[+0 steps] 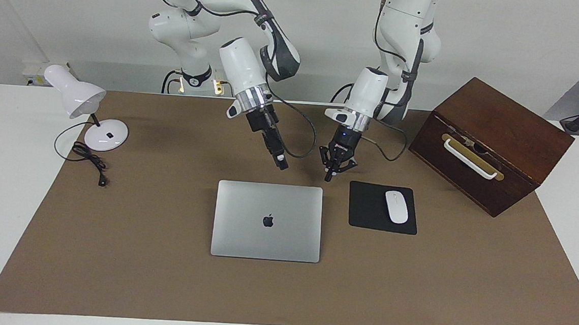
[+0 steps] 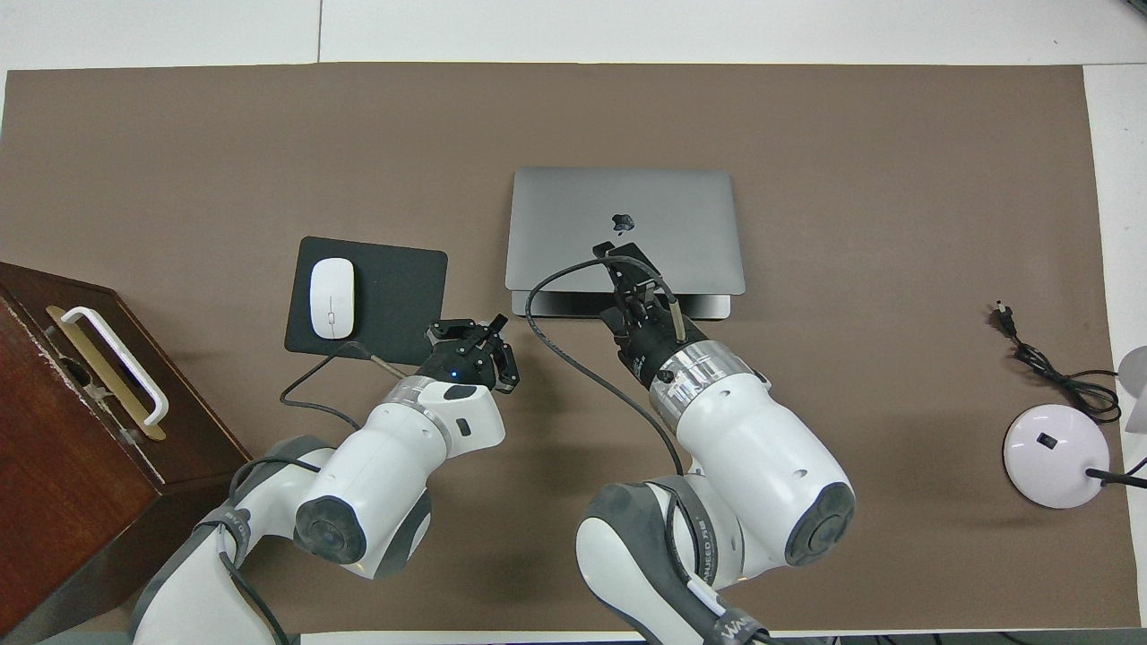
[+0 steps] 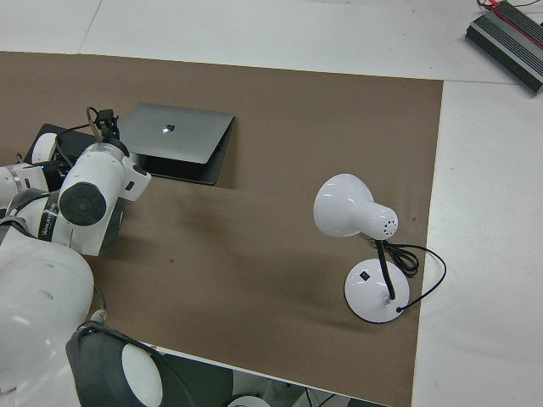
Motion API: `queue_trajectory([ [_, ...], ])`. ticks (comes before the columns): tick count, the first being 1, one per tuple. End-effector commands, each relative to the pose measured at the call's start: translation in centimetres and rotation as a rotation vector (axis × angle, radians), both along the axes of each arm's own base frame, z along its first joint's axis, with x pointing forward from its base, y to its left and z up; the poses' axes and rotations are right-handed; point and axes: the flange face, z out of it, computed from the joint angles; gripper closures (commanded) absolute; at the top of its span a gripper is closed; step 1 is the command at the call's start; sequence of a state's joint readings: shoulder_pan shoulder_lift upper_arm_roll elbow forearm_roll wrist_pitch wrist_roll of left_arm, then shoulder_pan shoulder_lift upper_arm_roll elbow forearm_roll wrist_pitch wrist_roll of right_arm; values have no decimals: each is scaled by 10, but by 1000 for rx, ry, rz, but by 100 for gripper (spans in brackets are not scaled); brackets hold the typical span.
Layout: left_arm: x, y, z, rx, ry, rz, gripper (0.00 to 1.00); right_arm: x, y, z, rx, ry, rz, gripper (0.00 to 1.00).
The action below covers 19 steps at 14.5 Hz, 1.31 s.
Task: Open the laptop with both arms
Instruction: 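Lower the right gripper to the laptop's front edge while the left gripper holds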
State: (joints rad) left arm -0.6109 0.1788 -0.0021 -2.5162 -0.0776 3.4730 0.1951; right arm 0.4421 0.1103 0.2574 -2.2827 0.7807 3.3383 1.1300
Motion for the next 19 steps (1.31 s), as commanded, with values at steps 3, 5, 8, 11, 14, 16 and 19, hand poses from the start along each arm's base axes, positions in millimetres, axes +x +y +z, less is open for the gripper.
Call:
queue_trajectory([
  [3, 17, -16, -6, -33, -13, 17, 100, -18, -14, -7, -22, 22, -7, 0],
  [5, 24, -21, -15, -32, -6, 22, 100, -18, -15, -8, -32, 19, 2, 0],
  [8, 28, -21, -18, -36, -2, 32, 100, -16, -18, -10, -37, 23, -2, 0],
  [11, 36, -24, -23, -37, -3, 38, 100, -13, -22, -13, -51, 32, 10, 0],
  [14, 39, -23, -23, -38, -4, 43, 100, -9, -25, -17, -57, 38, 4, 0],
  [16, 40, -23, -23, -38, -4, 43, 100, -8, -26, -21, -62, 42, 4, 0],
  [19, 42, -23, -31, -32, 4, 44, 100, -5, -30, -28, -68, 53, -3, 0],
])
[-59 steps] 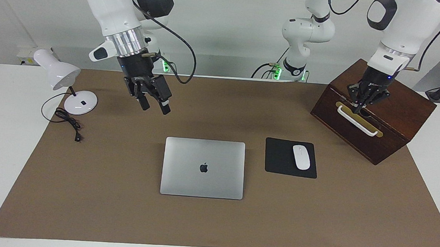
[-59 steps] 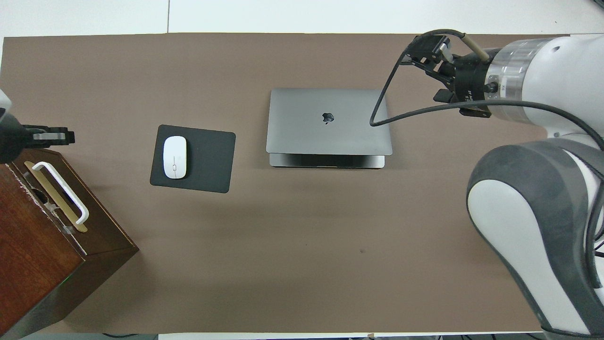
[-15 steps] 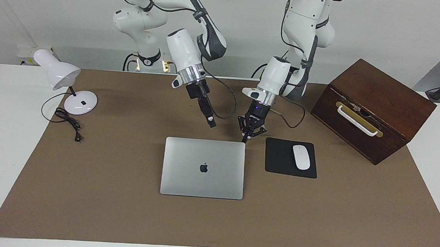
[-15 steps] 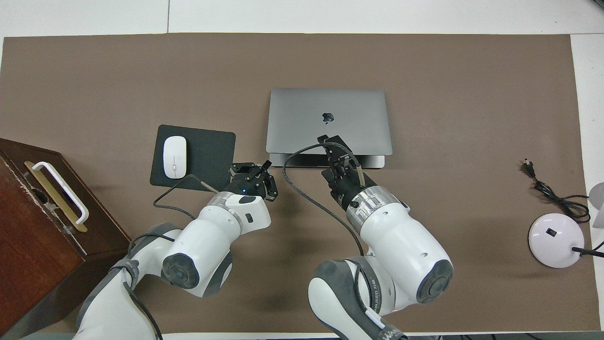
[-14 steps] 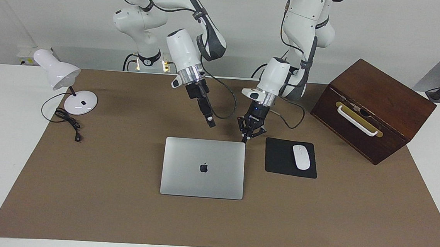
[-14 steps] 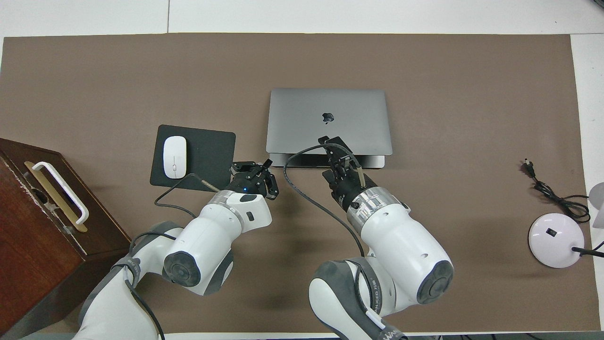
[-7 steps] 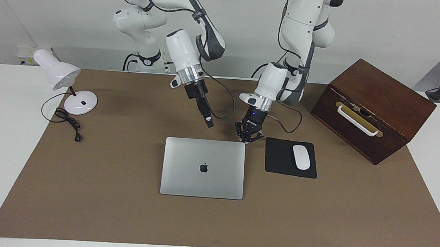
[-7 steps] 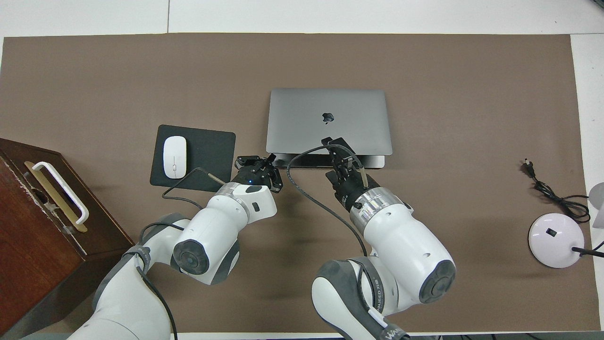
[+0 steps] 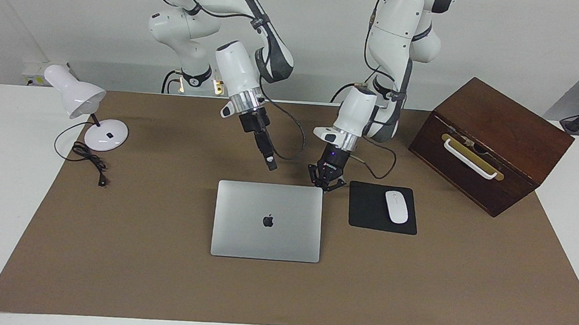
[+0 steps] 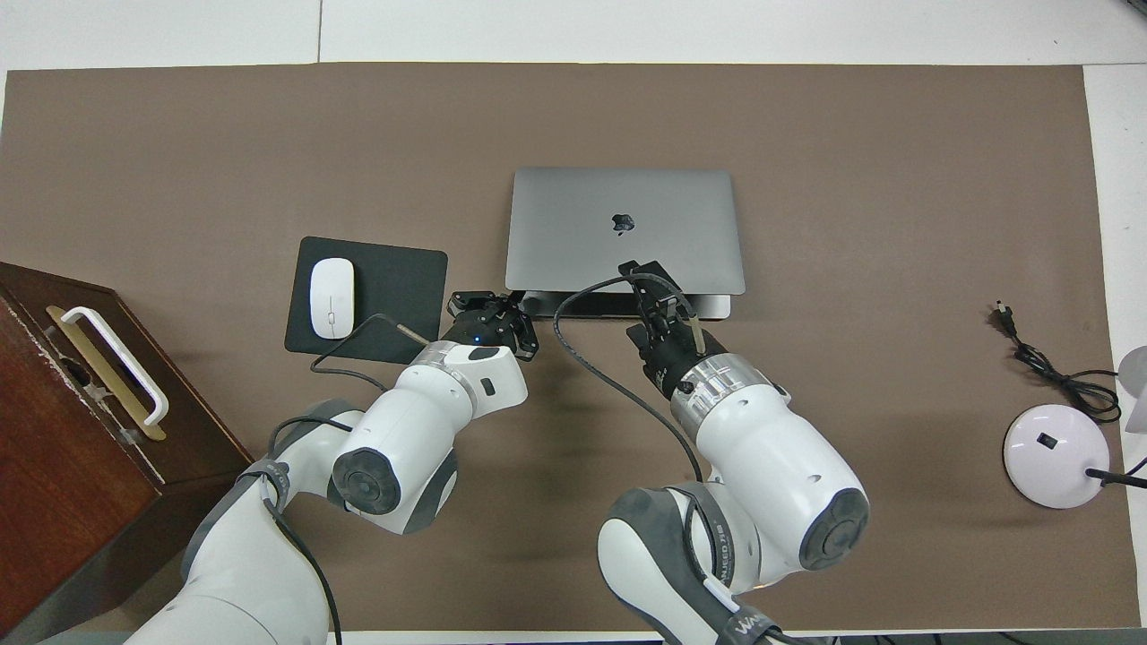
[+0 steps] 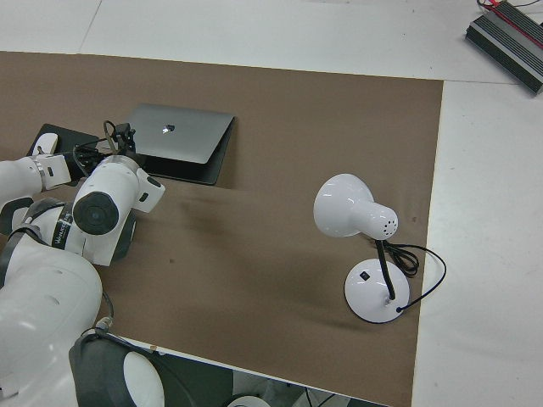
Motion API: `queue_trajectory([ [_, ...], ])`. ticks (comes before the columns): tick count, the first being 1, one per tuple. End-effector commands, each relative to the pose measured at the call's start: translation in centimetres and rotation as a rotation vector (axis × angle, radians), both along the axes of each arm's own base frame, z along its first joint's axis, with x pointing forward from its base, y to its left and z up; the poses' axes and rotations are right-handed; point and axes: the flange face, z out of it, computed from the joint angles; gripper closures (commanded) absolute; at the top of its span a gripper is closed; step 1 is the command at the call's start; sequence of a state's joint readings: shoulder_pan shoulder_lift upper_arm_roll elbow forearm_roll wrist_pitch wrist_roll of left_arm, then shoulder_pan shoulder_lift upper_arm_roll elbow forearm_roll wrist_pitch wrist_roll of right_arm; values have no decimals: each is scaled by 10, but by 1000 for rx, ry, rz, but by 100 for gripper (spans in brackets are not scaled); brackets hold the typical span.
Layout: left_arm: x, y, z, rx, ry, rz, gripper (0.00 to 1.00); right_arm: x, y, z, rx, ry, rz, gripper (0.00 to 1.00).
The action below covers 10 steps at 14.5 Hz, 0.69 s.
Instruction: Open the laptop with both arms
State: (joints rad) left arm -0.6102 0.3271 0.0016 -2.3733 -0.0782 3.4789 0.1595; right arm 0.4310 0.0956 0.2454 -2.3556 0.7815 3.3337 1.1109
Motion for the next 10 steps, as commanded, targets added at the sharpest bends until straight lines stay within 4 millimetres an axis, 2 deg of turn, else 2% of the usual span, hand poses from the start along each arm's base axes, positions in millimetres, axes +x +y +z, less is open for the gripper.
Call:
queue_trajectory([
  [1, 9, -3, -5, -14, -12, 14, 100, 6, -9, -7, -21, 15, 6, 0],
  [4, 8, -3, -12, -6, -3, 12, 100, 10, -9, -12, -24, 23, 5, 0],
  [7, 10, -4, -11, -8, -7, 11, 100, 15, -14, -18, -40, 26, 8, 0],
  [10, 10, -3, -17, -2, 2, 13, 100, 19, -14, -16, -34, 30, 10, 0],
])
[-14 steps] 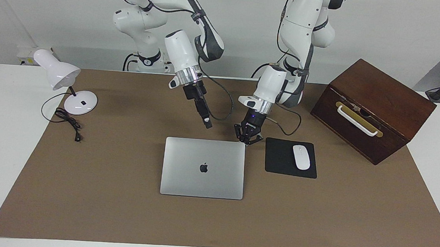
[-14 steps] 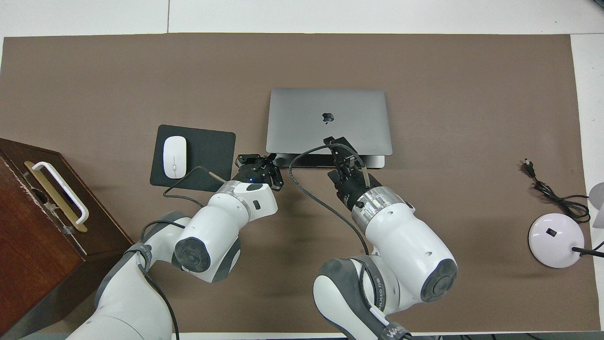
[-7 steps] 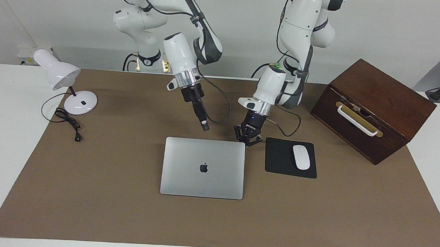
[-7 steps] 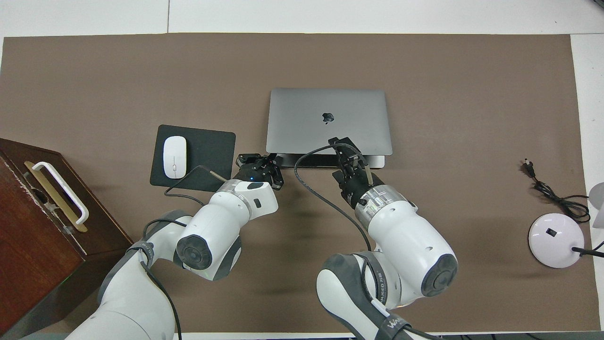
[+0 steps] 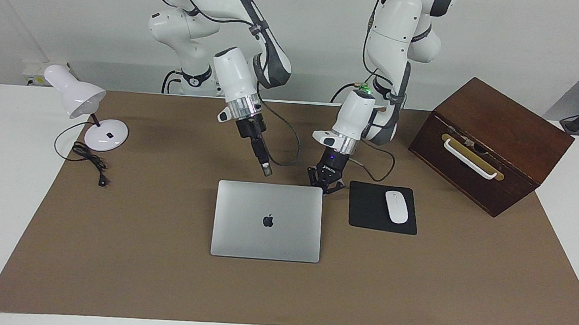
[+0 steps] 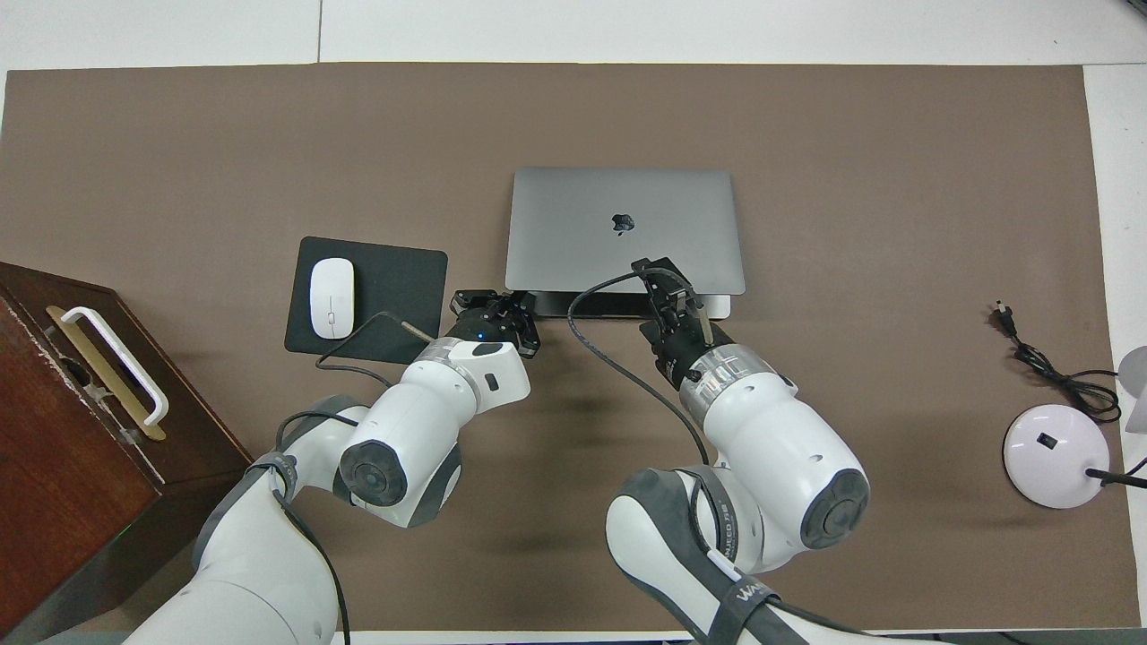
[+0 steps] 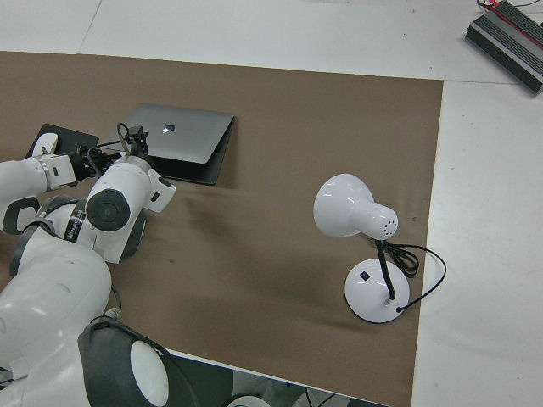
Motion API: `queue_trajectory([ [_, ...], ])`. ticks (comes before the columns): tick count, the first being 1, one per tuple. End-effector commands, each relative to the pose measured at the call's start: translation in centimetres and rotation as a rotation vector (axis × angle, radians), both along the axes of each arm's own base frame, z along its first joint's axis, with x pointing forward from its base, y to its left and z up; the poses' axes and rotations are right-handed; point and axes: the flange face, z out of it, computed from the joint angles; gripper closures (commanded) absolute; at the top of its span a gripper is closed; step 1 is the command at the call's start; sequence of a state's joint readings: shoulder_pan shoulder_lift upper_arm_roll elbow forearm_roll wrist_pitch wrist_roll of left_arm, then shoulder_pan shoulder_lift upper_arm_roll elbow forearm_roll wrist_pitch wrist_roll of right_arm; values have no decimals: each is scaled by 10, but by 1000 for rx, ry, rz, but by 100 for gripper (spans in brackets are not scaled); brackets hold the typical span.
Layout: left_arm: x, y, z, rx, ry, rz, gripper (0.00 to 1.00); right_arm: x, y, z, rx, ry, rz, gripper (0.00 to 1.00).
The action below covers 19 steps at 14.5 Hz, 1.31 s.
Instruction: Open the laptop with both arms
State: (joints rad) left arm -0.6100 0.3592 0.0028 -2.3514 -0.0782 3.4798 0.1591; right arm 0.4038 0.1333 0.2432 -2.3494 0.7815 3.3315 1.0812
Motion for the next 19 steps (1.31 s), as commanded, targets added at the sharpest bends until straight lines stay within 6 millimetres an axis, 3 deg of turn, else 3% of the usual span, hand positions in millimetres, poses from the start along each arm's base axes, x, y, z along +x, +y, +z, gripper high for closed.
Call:
queue_trajectory([
  [1, 5, -2, -8, -6, -5, 8, 100, 11, -5, 1, -9, 13, 22, 0],
  [7, 3, -8, -11, -6, -3, 0, 100, 23, -10, 4, -14, 20, 36, 0],
  [11, 4, -8, -15, -2, 0, -1, 100, 27, -11, -13, -30, 22, 20, 0],
  [19, 3, -9, -16, 2, -1, -9, 100, 41, -3, -14, -14, 11, 13, 0],
])
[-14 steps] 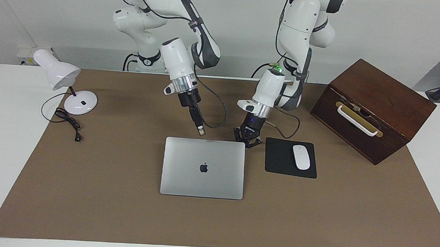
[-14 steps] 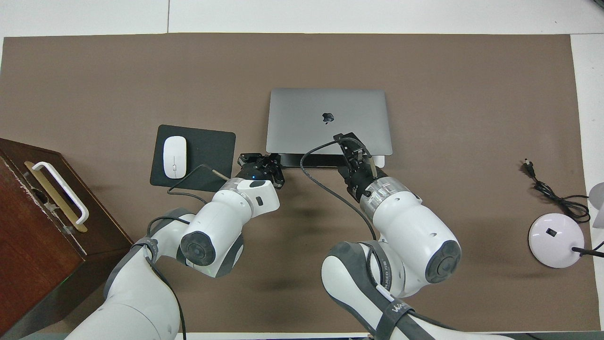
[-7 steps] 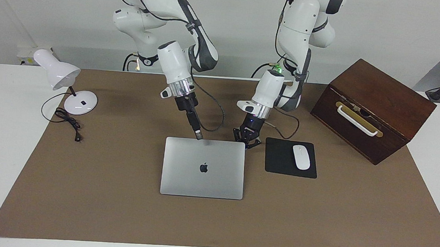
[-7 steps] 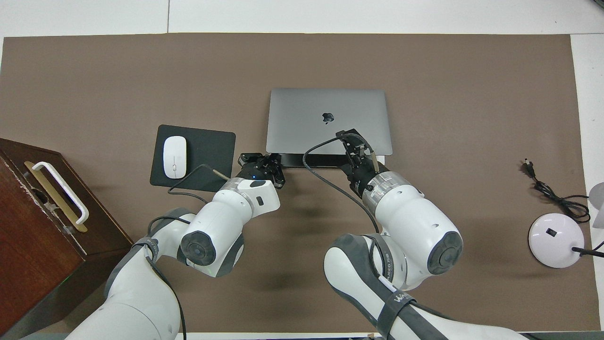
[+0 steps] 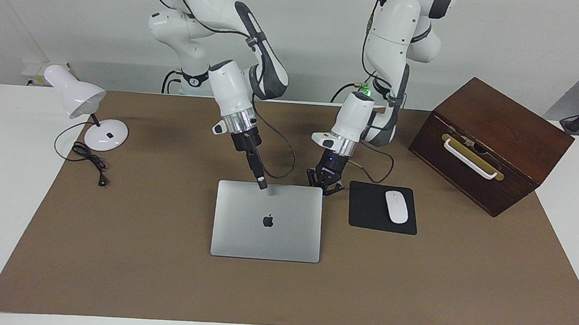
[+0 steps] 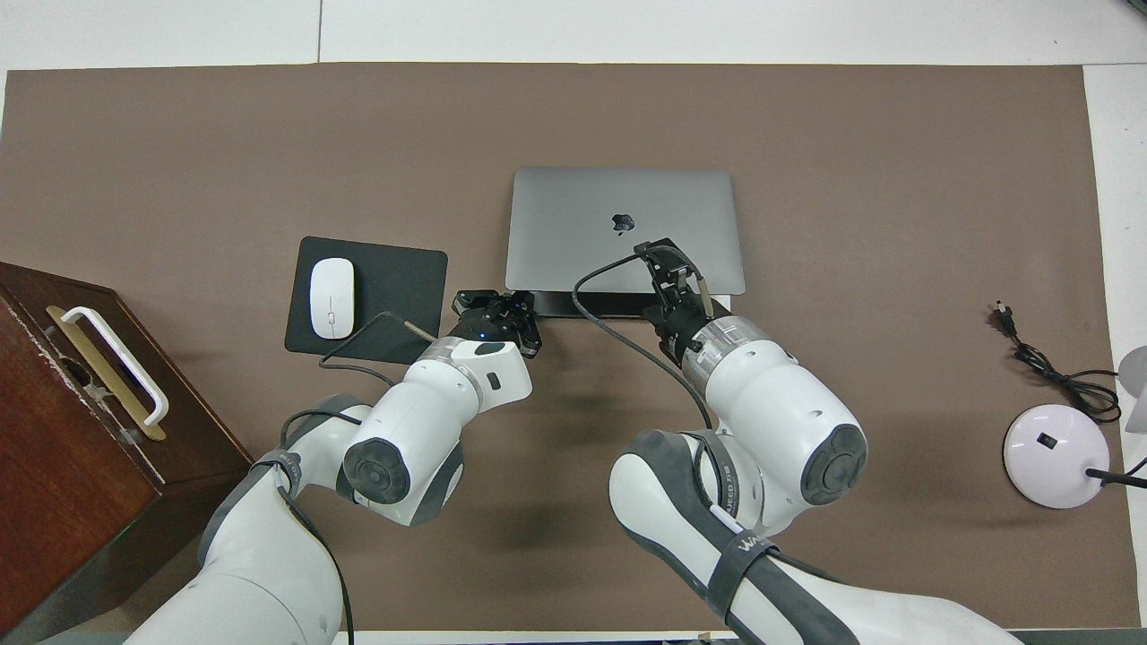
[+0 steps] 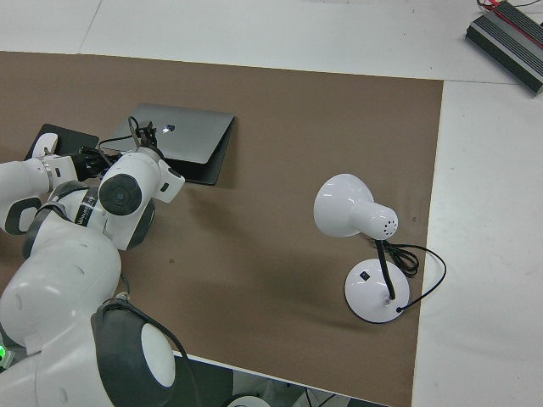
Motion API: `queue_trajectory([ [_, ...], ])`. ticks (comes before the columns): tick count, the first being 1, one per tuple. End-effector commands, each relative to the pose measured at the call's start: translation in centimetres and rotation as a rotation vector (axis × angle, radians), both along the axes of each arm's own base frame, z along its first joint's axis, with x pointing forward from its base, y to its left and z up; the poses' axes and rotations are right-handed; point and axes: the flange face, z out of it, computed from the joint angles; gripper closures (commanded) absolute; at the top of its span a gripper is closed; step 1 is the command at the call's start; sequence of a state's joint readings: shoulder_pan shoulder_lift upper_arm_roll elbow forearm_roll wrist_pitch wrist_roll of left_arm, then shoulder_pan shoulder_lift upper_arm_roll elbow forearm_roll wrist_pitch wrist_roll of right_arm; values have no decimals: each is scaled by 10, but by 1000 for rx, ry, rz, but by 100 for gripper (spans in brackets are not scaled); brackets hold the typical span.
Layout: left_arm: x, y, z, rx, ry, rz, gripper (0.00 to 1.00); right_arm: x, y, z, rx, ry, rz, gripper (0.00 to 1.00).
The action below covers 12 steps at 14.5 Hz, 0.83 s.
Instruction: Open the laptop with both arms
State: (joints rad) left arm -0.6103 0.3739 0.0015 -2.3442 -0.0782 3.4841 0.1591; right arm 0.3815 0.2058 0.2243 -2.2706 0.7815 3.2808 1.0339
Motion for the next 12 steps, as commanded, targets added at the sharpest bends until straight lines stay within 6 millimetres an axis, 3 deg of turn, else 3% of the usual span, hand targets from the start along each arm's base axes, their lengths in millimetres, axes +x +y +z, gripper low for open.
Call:
queue_trajectory([
  [1, 2, -7, -11, 0, -3, -6, 100, 16, 3, -2, 1, -20, -2, 0],
  [12, 2, -8, -14, 3, -2, -10, 100, 40, 3, 2, 9, -31, 7, 0],
])
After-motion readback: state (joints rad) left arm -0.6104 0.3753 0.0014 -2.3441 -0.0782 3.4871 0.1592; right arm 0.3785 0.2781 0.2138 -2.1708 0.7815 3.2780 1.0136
